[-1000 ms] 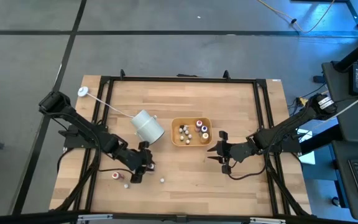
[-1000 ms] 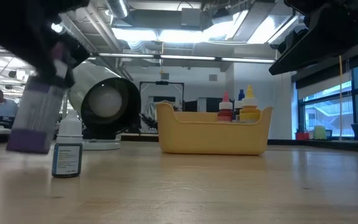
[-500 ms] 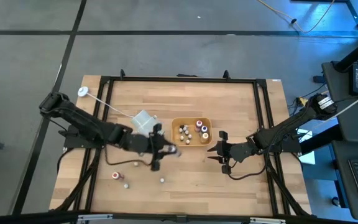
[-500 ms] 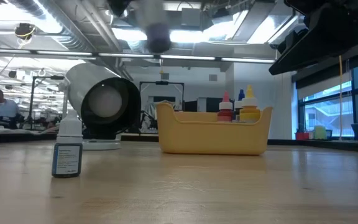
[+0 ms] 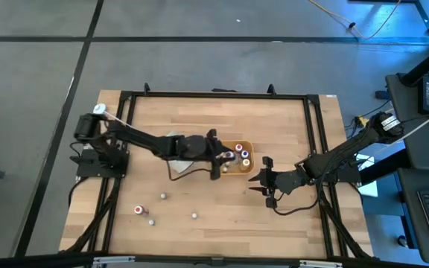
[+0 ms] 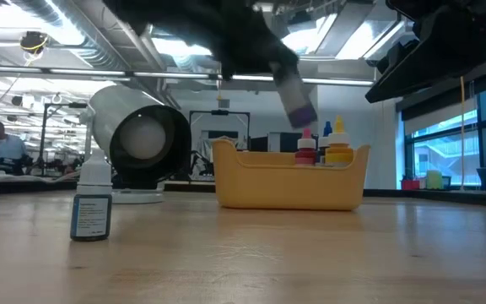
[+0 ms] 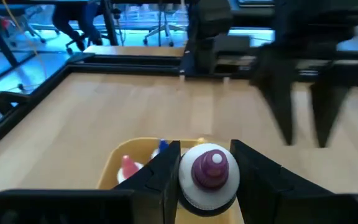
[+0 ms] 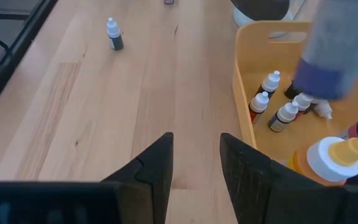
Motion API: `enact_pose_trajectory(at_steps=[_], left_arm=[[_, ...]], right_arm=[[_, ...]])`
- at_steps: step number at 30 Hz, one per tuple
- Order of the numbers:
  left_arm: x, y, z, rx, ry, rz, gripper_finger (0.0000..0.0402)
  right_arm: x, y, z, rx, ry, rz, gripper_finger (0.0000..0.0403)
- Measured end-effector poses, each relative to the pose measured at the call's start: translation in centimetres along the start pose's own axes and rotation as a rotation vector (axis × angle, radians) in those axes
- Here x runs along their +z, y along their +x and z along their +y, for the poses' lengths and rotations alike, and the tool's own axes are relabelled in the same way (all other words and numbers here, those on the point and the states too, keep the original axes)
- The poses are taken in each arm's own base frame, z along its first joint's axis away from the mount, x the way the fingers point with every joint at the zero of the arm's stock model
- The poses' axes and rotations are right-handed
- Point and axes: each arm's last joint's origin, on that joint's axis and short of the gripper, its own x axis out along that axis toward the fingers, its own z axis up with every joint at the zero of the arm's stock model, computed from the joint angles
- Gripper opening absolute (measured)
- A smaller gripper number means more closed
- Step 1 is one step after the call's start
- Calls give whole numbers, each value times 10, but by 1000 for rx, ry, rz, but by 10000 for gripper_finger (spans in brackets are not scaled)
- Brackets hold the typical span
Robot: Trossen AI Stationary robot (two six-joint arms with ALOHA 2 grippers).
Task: Pick & Place food coloring
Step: Put the large purple food coloring bottle into the yellow bin
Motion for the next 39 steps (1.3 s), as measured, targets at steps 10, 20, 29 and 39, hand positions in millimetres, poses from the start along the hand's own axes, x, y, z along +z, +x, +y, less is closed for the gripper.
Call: enact_pose_trajectory(at_steps=[10, 20, 29, 39], left_arm=[[-29, 29, 30, 86, -17, 65, 115], [-36, 34, 36, 100, -20, 91, 131], [-38, 35, 39, 106, -22, 100, 122], [-51, 43, 46, 104, -47, 134, 129]], right_arm=[[0, 0, 0, 0, -29, 2, 134], [0, 0, 0, 0, -30, 1, 134], [0, 0, 0, 0, -40, 1, 134], [0, 0, 0, -1, -51, 0, 134]])
